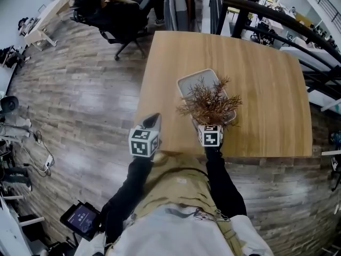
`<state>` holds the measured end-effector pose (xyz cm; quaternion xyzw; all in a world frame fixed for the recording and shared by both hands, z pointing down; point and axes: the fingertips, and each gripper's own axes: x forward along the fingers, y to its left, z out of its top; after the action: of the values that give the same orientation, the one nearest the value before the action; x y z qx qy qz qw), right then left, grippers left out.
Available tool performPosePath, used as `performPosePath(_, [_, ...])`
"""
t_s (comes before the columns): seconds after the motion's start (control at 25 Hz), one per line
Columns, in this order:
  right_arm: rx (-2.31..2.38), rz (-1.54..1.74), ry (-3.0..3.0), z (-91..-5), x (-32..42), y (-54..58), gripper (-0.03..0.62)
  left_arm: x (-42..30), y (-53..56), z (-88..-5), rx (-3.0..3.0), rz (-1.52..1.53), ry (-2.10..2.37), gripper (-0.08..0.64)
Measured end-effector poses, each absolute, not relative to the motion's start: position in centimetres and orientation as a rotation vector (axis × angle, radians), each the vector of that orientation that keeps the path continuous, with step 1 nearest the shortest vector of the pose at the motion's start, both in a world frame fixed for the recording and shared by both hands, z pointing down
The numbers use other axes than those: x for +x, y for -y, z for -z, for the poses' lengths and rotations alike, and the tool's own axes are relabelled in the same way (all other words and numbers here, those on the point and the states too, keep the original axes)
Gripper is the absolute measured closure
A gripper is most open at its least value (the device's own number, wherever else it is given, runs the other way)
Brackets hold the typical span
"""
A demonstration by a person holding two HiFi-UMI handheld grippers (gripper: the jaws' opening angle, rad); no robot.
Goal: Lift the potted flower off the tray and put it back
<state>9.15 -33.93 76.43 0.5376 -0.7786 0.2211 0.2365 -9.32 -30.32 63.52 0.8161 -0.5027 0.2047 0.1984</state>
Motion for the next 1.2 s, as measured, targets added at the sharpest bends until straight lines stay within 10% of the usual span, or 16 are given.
performPosePath(0.52, [1.394,-0.622,2.180,-67.1,6.4,25.2,0.158,-8.7,23.9,-54.8,2.280,-0.528,1.380,0.558])
performPosePath(0.88, [1.469,-0.456,2.264,-56.7,7.7,20.1,0.588,-5.5,19.2,-49.8,2.321,-0.481,1.396,0.558])
performPosePath(1.2, [1.575,-0.287,2.374,-46.3,7.0,19.6,0.588,-3.6,20.0,-44.0,2.500,-0.397,1.409,0.558])
